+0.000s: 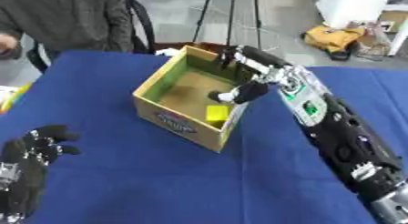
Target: Pick up objects on the table and place them in the box.
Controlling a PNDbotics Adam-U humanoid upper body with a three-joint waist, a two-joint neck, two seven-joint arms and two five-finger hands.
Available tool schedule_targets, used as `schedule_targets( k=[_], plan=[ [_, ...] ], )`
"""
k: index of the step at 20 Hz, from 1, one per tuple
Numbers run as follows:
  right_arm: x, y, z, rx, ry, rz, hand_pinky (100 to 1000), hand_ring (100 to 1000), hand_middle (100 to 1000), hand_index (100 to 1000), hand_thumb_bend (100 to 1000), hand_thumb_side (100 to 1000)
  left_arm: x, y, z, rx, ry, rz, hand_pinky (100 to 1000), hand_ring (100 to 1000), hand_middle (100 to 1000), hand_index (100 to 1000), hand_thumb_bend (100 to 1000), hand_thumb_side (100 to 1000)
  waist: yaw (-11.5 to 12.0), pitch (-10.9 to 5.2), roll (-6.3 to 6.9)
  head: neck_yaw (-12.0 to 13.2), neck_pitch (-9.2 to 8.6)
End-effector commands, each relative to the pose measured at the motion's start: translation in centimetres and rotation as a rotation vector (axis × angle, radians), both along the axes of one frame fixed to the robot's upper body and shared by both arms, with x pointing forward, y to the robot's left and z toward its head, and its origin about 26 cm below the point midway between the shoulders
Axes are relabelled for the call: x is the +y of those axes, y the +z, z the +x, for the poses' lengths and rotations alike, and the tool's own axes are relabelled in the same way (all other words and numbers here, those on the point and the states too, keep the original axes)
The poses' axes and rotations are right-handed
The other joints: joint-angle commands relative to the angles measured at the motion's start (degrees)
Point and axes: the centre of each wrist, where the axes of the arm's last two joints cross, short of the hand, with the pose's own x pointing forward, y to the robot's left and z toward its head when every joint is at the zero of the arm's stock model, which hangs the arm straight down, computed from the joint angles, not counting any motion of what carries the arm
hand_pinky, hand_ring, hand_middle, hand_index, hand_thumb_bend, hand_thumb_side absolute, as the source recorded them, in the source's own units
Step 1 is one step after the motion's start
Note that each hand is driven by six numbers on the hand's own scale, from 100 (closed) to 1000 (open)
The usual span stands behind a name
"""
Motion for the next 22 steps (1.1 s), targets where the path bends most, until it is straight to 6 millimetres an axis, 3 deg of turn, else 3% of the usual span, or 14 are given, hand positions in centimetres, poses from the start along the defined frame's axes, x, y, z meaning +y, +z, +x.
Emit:
schedule_targets(
  k=[1, 4, 11, 22],
  plan=[
    [-2.7, 3.1, -1.4, -0.119, -0.032, 0.086, 504, 746, 746, 766, 405, 499, 1.0, 0.7, 0.0, -0.022, 0.034, 0.012, 583, 694, 552, 719, 852, 886, -1.52, -1.37, 0.43, 2.30, -0.08],
    [-5.1, 2.9, -3.1, -0.164, -0.060, 0.196, 503, 768, 753, 764, 331, 578, 1.5, 0.6, -0.1, -0.024, 0.063, 0.008, 583, 695, 552, 719, 851, 883, -4.71, -1.57, 0.81, 4.62, 0.07],
    [-9.3, 0.2, -9.7, -0.043, -0.063, 0.648, 492, 784, 744, 744, 321, 583, 2.4, 0.9, 0.0, -0.031, 0.102, 0.012, 582, 695, 551, 718, 848, 882, -10.88, -1.56, 1.70, 8.13, 0.41],
    [-11.2, -6.0, -14.2, 0.029, -0.222, 0.875, 461, 740, 724, 731, 356, 556, 2.7, 0.6, 0.0, -0.021, 0.117, 0.018, 581, 701, 552, 719, 845, 884, -15.57, -1.11, 2.88, 9.67, 1.30]
  ],
)
